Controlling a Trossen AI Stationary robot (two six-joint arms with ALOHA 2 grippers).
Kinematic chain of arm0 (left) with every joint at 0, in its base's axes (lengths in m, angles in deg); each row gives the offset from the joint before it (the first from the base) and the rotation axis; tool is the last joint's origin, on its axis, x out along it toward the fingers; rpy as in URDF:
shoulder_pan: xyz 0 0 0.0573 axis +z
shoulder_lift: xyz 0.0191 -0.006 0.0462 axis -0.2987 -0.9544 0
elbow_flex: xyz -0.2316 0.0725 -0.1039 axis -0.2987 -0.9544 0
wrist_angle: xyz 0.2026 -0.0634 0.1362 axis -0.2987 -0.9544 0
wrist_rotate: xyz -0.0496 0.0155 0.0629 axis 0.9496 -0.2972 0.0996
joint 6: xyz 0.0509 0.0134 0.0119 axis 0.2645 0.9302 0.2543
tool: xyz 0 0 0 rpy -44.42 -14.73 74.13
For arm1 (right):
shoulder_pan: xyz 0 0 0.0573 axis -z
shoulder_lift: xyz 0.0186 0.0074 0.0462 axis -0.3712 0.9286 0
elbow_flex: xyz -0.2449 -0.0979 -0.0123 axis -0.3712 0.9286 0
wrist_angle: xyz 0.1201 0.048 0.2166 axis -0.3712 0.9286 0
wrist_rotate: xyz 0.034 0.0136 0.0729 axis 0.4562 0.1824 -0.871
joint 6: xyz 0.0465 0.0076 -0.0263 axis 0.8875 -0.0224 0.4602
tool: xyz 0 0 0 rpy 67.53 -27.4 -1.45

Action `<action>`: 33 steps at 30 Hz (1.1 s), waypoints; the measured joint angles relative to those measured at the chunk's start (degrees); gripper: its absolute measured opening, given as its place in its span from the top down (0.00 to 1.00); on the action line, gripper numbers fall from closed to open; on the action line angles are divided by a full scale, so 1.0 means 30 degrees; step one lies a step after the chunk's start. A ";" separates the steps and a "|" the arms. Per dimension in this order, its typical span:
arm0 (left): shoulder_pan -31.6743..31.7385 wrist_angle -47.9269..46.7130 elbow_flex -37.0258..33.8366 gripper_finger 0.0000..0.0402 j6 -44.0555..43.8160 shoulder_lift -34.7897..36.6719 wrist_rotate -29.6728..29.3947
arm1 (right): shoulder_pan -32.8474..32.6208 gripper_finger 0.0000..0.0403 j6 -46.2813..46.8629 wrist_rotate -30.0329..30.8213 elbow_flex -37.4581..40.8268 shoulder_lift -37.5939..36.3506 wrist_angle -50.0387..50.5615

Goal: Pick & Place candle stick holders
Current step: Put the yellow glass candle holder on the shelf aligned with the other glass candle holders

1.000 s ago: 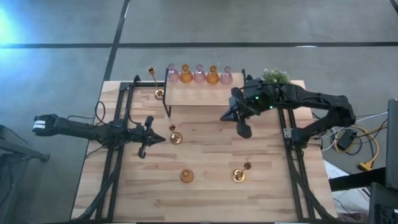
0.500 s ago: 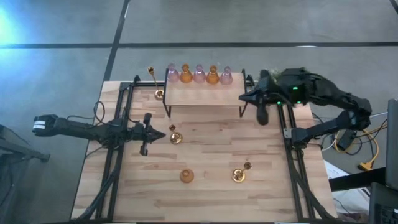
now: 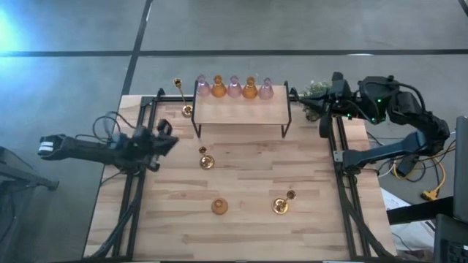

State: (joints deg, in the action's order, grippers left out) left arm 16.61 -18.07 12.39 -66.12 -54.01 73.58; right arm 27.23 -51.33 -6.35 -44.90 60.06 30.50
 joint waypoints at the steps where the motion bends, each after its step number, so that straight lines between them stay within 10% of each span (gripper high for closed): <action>1: 0.0006 0.0012 0.0547 0.97 0.0036 0.0000 0.0000 | 0.0018 0.98 -0.0165 0.0335 0.0015 -0.0007 0.0026; 4: 0.0006 -0.3995 0.3251 0.97 0.1029 -0.0099 0.1369 | 0.0061 0.98 -0.0625 0.1031 0.0039 0.0069 0.0021; 13: -0.0178 -2.9309 1.6526 0.98 0.1834 -0.4383 0.3848 | 0.0068 0.98 -0.0683 0.1352 0.0133 0.0158 0.0957; 21: -0.1795 -3.5457 2.0389 0.99 0.4700 -1.0065 0.5230 | 0.0075 0.98 -0.0673 0.1354 0.0672 0.0121 0.1007; 33: -0.2461 -3.5330 2.0362 1.00 0.7384 -1.5037 0.5807 | 0.0152 0.98 -0.0661 0.1374 0.2207 0.0166 0.0886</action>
State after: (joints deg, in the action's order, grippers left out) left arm 9.22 -124.06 73.47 -43.97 -99.12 91.00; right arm 27.69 -53.31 -2.22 -38.28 60.56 33.15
